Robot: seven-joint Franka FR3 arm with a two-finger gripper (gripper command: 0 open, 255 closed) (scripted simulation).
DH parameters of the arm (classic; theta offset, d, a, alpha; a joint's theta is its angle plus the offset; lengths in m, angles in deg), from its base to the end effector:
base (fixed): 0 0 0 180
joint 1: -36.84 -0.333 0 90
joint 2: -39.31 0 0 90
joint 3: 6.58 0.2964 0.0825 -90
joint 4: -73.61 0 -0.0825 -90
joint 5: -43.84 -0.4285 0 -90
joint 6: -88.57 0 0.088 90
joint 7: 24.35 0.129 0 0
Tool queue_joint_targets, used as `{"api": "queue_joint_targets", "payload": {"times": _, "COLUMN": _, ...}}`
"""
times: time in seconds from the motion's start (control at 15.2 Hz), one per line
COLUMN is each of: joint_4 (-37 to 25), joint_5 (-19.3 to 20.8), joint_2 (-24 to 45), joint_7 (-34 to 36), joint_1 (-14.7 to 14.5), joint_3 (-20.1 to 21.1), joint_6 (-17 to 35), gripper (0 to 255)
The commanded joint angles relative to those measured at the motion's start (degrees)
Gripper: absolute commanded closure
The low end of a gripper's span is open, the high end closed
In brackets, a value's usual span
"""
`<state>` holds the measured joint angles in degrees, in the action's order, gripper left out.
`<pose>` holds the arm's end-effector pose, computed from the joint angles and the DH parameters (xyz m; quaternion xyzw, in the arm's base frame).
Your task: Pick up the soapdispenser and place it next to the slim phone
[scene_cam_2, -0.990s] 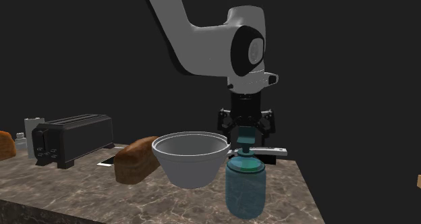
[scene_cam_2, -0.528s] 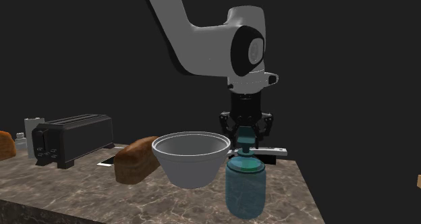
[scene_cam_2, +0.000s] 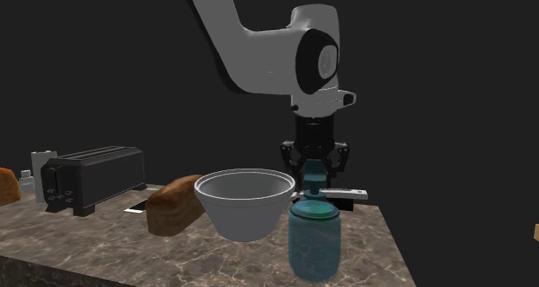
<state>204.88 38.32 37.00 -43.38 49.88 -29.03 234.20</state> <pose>0.4698 -0.3347 0.3271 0.9728 -0.1775 0.1455 0.0297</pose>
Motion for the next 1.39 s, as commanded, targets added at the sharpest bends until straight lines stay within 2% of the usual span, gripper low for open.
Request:
{"api": "queue_joint_targets", "payload": {"times": 0.0, "joint_4": -0.6, "joint_5": 0.7, "joint_2": -0.9, "joint_7": 0.5, "joint_1": 0.1, "joint_3": 0.0, "joint_6": -1.5, "gripper": 255}}
{"api": "queue_joint_targets", "payload": {"times": 1.32, "joint_4": -10.3, "joint_5": 5.0, "joint_2": -7.1, "joint_7": 4.2, "joint_1": 0.5, "joint_3": 1.0, "joint_6": -16.8, "gripper": 255}}
